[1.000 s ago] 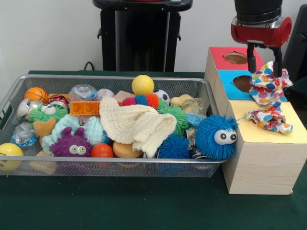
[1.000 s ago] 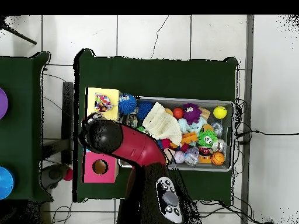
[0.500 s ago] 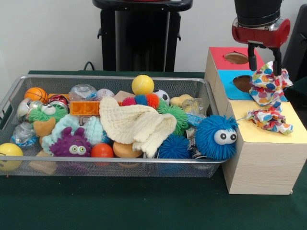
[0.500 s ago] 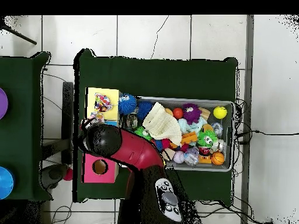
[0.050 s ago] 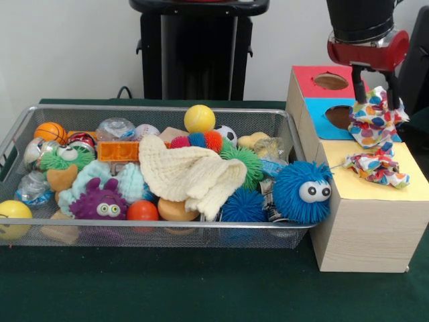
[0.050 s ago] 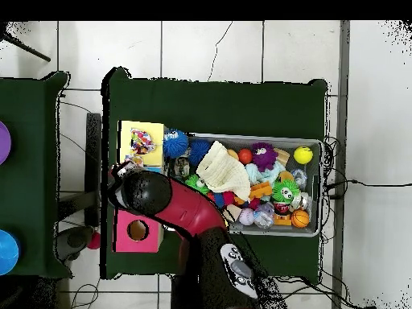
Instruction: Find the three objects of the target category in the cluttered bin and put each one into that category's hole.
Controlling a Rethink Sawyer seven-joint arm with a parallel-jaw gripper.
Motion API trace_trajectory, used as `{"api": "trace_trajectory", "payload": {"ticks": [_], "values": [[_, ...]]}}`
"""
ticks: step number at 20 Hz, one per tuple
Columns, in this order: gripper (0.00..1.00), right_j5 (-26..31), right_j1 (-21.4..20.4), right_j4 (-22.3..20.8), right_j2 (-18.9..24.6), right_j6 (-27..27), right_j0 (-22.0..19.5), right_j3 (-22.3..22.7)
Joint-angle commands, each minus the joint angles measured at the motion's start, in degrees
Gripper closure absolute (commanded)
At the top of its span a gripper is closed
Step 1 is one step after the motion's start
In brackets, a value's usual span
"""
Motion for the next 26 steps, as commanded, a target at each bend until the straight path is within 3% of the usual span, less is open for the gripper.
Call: {"api": "trace_trajectory", "payload": {"ticks": [1, 5, 19, 23, 26], "values": [[0.00, -5.51, 0.94, 2.87, 6.31, 8.34, -2.70, 3.99], [0.00, -2.43, 2.46, -0.85, 1.15, 8.13, 0.57, 1.31], [0.00, -2.41, 5.10, -1.30, 0.10, 7.44, 2.14, 0.64], [0.00, -1.49, 5.76, -2.01, -2.28, 8.14, 3.98, -0.48], [0.00, -0.53, 7.44, -4.82, -7.05, 7.46, 7.00, -3.02]]}}
